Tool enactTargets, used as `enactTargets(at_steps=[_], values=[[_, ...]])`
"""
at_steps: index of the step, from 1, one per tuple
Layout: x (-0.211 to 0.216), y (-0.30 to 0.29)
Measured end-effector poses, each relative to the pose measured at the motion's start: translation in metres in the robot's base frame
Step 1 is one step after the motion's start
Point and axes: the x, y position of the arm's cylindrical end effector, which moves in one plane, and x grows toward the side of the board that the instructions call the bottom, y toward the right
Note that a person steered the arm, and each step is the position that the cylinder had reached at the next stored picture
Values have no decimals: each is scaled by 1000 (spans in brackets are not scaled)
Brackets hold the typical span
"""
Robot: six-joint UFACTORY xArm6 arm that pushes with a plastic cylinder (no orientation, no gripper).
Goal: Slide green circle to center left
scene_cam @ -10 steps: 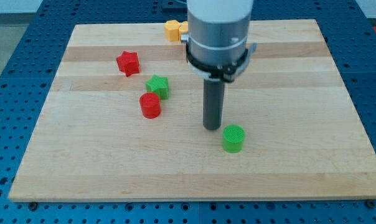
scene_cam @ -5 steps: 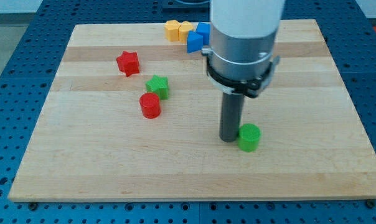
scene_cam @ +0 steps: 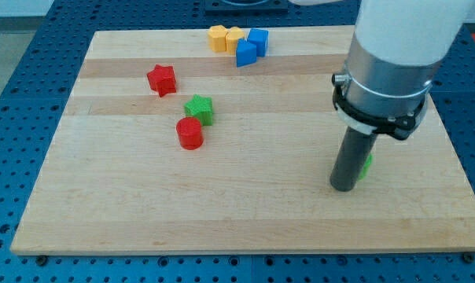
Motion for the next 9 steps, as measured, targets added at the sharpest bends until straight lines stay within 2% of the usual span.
enactTargets(at_steps=[5,7,9], values=[[-75,43],[-55,59],[-86,65]])
